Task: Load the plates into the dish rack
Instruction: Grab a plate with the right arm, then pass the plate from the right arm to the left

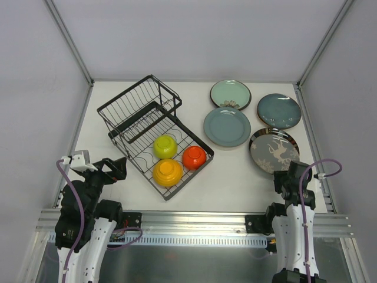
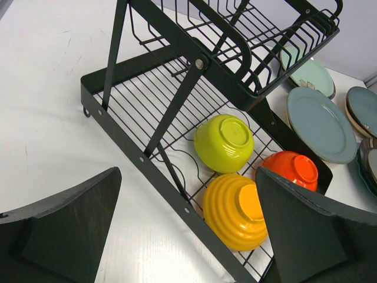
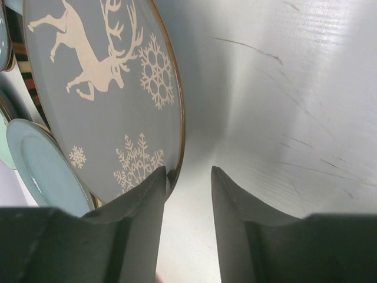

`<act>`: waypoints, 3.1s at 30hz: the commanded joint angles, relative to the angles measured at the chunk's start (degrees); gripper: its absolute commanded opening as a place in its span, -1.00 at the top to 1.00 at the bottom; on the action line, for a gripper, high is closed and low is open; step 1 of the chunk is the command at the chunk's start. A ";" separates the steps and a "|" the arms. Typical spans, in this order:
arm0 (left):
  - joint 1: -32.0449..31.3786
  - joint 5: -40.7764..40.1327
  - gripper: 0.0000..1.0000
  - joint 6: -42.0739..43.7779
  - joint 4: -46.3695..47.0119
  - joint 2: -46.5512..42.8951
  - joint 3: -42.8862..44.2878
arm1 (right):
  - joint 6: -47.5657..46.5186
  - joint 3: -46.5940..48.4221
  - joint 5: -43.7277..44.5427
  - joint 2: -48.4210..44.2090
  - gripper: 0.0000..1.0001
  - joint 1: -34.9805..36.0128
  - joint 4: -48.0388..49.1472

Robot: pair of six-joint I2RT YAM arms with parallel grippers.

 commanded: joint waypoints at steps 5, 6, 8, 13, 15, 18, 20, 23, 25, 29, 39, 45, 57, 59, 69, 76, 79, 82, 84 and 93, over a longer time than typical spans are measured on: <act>-0.59 -0.54 -0.98 -1.15 0.54 -9.72 -0.30 | 0.15 -1.13 0.15 0.52 0.02 -0.23 3.89; -0.50 -0.54 -0.98 -1.15 0.63 -9.72 -0.30 | 0.33 -1.57 0.15 0.52 0.00 -0.23 4.61; -0.50 -0.63 -0.98 -1.15 0.63 -9.72 -0.21 | 0.94 -2.18 0.58 0.52 -0.02 -0.23 7.06; -0.67 -0.54 -0.98 -1.07 0.54 -9.72 -0.30 | 1.56 -3.94 1.38 0.96 -0.02 -0.23 11.29; -0.67 -0.54 -0.98 -1.15 0.63 -9.72 -0.30 | 1.56 -4.38 1.55 1.40 -0.01 -0.23 12.61; -0.59 -0.54 -0.98 -1.15 0.71 -9.72 -0.30 | 1.48 -5.26 2.17 2.28 0.04 -0.23 14.45; -0.67 -0.54 -0.98 -1.15 0.71 -9.72 -0.30 | 1.74 -6.14 2.08 2.81 0.06 -0.23 16.12; -0.67 -0.63 -0.98 -1.15 0.63 -9.72 -0.30 | 2.26 -7.37 1.91 3.51 0.10 -0.23 17.97; -0.67 -0.63 -0.98 -1.06 0.54 -9.72 -0.30 | 2.27 -7.72 2.34 4.04 0.16 -0.23 18.85; -0.67 -0.63 -0.98 -1.15 0.63 -9.63 -0.30 | 1.91 -7.73 3.22 4.65 0.28 -0.23 19.38; -0.67 -0.54 -0.98 -1.06 0.63 -9.72 -0.39 | 1.48 -4.83 2.87 1.41 0.77 -0.14 14.82; -0.67 -0.54 -0.98 -1.06 0.71 -9.63 -0.39 | 0.25 0.00 2.96 0.26 0.95 -0.23 8.85; -0.67 -0.37 -0.98 -0.98 0.71 -9.28 -0.48 | -4.67 11.17 2.96 -0.44 0.99 -0.23 1.36; -0.59 -0.28 -0.98 -0.98 0.71 -9.11 -0.48 | -6.26 12.57 2.70 -0.70 0.99 -0.23 0.66; -0.76 -0.01 -0.98 -0.98 0.80 -8.40 -0.39 | -14.78 22.94 0.60 0.52 0.99 -0.14 -1.89; -0.85 2.97 -0.98 0.34 1.85 -8.05 -0.21 | -22.68 30.23 -5.56 4.30 0.99 -0.14 -1.10; -0.94 8.30 -0.98 2.36 3.00 -6.74 1.54 | -24.80 31.82 -8.64 5.79 0.99 -0.14 -0.58; -0.85 15.51 -0.98 8.49 3.35 -1.84 6.28 | -26.90 34.45 -15.56 8.51 0.99 0.04 1.18; -0.94 19.13 -0.98 10.62 3.35 1.68 10.22 | -28.31 35.78 -18.38 9.92 0.99 0.04 1.97; -0.85 44.00 -0.98 11.59 3.35 27.26 25.96 | -33.76 40.96 -29.90 18.88 0.99 1.79 4.44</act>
